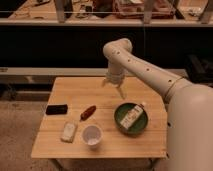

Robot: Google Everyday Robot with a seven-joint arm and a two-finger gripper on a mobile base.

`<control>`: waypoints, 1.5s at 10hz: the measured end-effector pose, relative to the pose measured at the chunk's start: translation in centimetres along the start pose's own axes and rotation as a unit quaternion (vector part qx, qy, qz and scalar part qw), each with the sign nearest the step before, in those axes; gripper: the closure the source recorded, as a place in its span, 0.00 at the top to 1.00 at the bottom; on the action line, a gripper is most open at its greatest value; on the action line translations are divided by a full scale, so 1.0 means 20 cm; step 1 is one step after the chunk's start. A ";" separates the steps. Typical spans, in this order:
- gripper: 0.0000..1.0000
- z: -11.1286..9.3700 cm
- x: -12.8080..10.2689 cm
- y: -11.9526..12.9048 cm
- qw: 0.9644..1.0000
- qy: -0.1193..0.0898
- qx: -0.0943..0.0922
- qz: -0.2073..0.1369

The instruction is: Move the arm in a circular motion

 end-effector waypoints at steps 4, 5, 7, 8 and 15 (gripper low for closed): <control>0.80 -0.10 -0.04 -0.09 0.999 0.045 0.018 0.007; 0.80 -0.13 -0.10 -0.15 0.998 0.057 0.023 -0.001; 0.80 -0.11 -0.29 -0.29 0.997 0.055 0.029 -0.039; 0.80 -0.08 -0.41 -0.34 0.997 0.039 0.031 -0.059; 0.80 -0.08 -0.96 -0.01 0.989 -0.007 0.001 -0.146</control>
